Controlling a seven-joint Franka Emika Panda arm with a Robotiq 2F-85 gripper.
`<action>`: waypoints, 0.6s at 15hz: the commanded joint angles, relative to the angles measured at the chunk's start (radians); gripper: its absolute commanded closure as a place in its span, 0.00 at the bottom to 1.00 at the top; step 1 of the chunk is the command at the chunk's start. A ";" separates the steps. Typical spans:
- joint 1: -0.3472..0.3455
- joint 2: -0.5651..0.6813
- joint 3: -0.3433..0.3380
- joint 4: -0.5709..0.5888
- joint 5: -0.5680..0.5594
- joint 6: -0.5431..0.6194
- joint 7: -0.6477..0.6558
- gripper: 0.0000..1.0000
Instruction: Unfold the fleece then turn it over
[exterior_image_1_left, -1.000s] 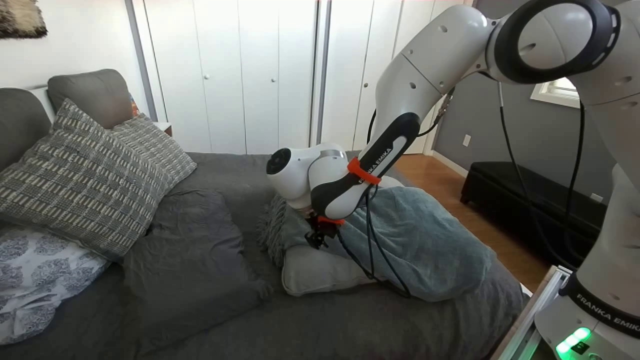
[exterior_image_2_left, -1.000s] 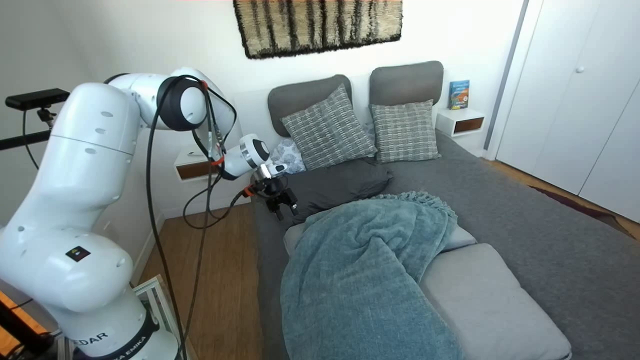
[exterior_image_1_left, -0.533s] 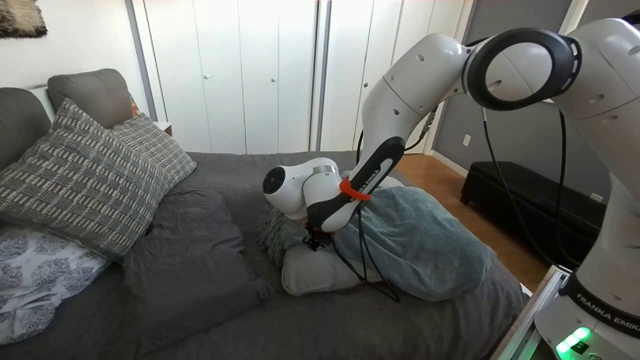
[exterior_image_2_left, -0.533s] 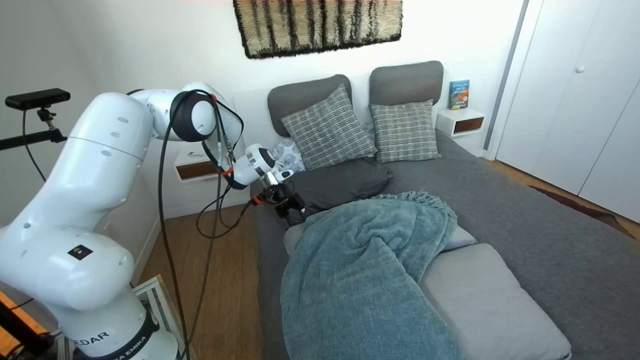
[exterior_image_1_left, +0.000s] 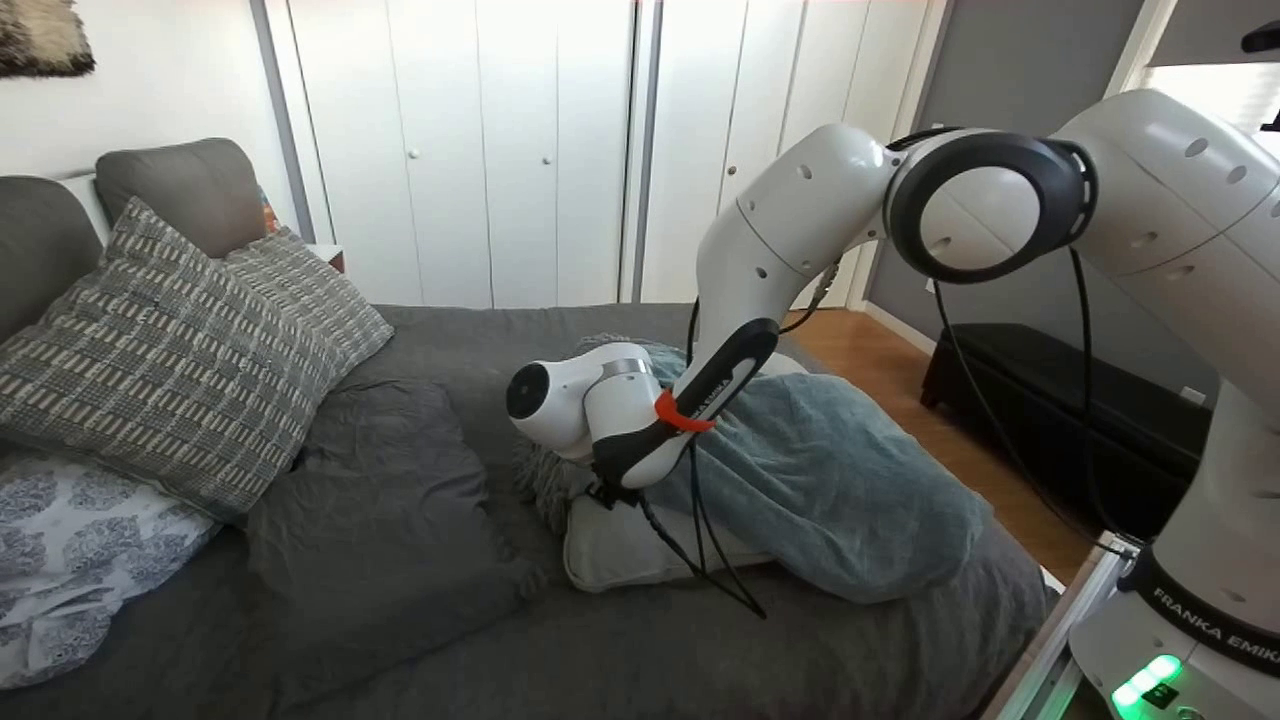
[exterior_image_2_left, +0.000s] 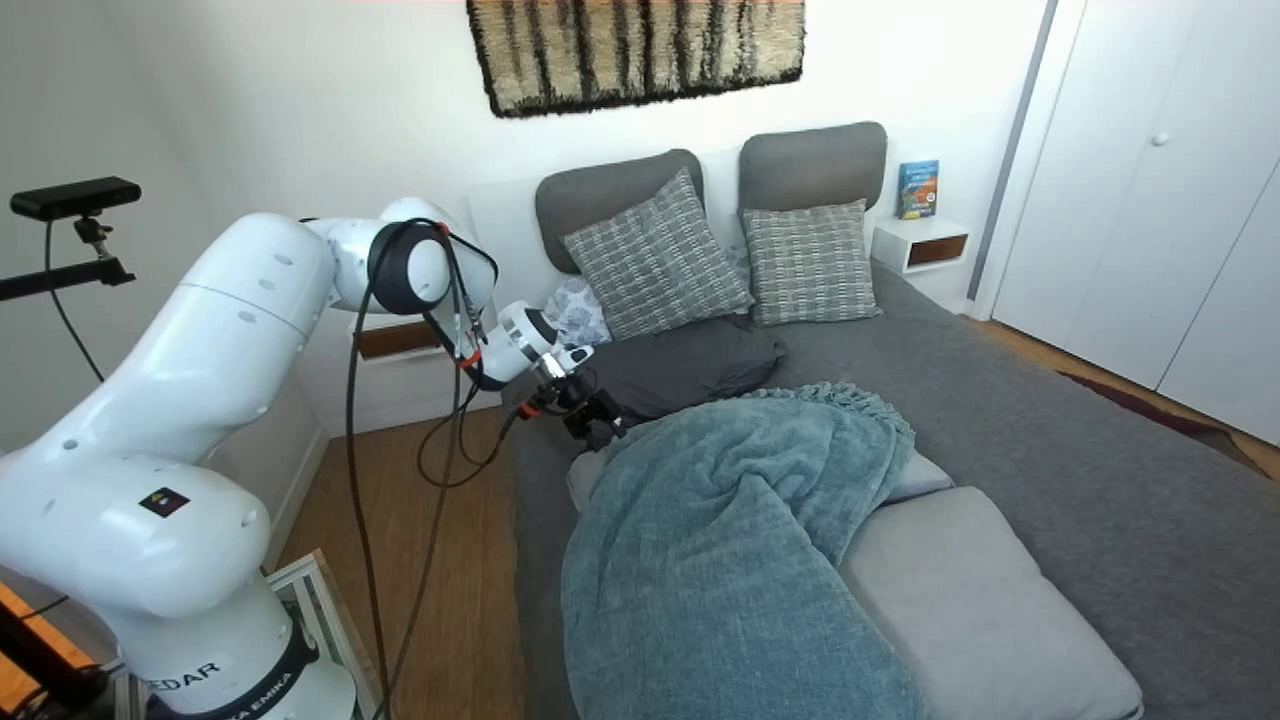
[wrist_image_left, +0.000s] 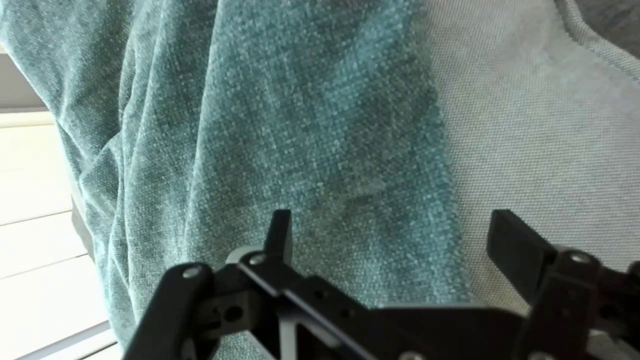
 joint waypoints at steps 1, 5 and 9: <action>0.028 0.085 -0.022 0.104 -0.028 -0.044 0.021 0.00; 0.037 0.138 -0.039 0.157 -0.030 -0.087 0.021 0.31; 0.050 0.171 -0.048 0.198 -0.031 -0.110 0.027 0.34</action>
